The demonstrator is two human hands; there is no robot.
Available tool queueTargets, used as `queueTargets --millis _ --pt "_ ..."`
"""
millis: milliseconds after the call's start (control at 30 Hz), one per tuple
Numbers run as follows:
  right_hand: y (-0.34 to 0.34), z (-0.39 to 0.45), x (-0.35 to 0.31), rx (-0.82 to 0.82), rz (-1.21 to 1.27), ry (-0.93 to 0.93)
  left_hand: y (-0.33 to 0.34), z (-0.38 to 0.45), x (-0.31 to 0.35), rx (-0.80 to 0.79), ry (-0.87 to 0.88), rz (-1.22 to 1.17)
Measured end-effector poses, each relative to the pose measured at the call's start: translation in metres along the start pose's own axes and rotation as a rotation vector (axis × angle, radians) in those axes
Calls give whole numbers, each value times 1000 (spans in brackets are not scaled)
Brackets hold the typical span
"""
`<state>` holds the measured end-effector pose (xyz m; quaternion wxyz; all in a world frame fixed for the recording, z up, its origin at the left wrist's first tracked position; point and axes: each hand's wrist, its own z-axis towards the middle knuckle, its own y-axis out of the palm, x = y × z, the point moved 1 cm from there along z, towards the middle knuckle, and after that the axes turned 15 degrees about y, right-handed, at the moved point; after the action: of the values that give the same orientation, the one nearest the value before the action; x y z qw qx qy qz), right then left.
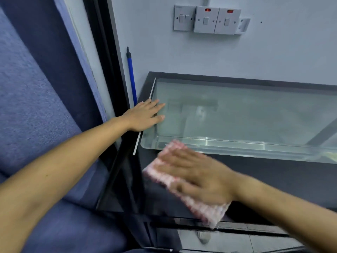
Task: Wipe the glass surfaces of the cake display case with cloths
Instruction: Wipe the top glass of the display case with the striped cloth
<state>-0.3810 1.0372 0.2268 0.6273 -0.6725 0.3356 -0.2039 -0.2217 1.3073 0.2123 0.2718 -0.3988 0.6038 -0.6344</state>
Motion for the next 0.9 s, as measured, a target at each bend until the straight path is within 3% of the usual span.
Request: queueTargets --millis 100,167,233,400,533,600,733,900 --pt "-10 16 62 47 -39 338 3 -5 3 7 -6 -8" --pt "-10 41 57 85 -37 442 3 -4 4 16 -14 -16" --pt "-7 65 16 79 -41 389 2 -3 4 17 -14 -19" --pt "12 47 -102 43 -47 -22 2 -6 5 22 -17 -16" --pt "8 3 -60 -3 28 -76 3 -5 3 28 -24 -9" --pt "2 -9 -14 -20 14 31 4 -5 3 32 -27 -11" --pt "-9 7 61 51 0 435 4 -5 4 38 -31 -14" --pt "-8 83 46 171 100 665 4 -3 3 52 -39 -58"
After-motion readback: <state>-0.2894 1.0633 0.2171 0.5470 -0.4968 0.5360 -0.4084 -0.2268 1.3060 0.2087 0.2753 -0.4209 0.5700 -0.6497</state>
